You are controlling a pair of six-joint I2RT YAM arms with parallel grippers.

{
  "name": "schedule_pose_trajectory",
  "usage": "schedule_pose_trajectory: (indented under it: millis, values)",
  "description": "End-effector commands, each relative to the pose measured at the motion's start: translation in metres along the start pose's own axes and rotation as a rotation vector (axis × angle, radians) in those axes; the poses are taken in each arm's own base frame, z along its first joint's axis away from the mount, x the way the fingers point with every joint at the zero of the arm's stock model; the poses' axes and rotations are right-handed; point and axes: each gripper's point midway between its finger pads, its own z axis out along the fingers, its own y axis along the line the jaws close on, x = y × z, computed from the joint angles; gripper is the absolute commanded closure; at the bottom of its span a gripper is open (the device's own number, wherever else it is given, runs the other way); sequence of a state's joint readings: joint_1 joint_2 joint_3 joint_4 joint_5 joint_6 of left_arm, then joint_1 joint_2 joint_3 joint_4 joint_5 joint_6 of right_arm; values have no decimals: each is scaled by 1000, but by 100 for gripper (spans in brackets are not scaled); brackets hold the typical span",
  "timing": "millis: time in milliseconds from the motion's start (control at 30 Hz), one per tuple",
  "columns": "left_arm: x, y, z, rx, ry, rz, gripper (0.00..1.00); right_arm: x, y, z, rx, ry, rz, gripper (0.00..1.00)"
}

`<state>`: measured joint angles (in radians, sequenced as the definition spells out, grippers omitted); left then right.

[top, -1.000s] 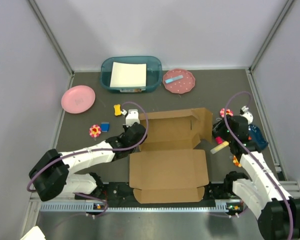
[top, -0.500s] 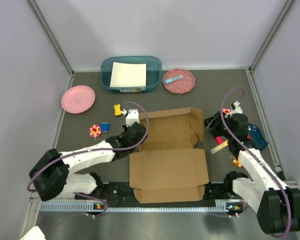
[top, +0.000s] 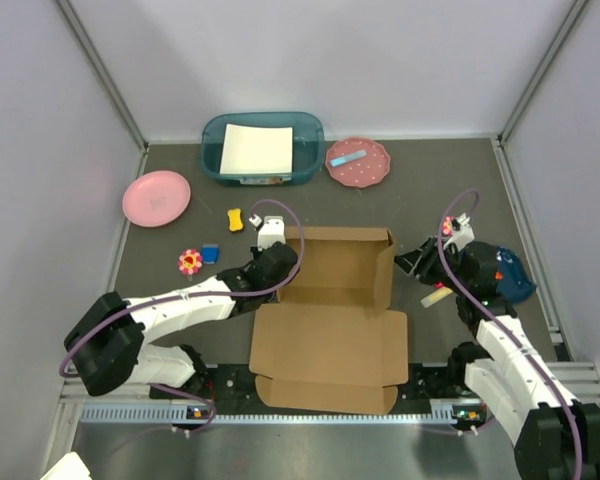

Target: Fold the paper box

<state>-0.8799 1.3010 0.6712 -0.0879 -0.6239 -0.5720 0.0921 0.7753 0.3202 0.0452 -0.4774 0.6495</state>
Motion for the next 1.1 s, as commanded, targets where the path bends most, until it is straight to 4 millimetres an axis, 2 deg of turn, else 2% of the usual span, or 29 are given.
schedule_pose_trajectory:
  millis: [0,267,600,1067]
  values:
    - [25,11,-1,-30,95,87,100,-7,33,-5,-135,-24,-97,51]
    - [23,11,-2,-29,91,88,100,-8,55,-14,-188,-31,-163,50]
    - [23,11,-2,-31,91,91,100,-2,66,-23,-243,-35,-178,50]
    - [20,8,-1,-19,88,96,100,16,75,-14,-317,45,-199,50]
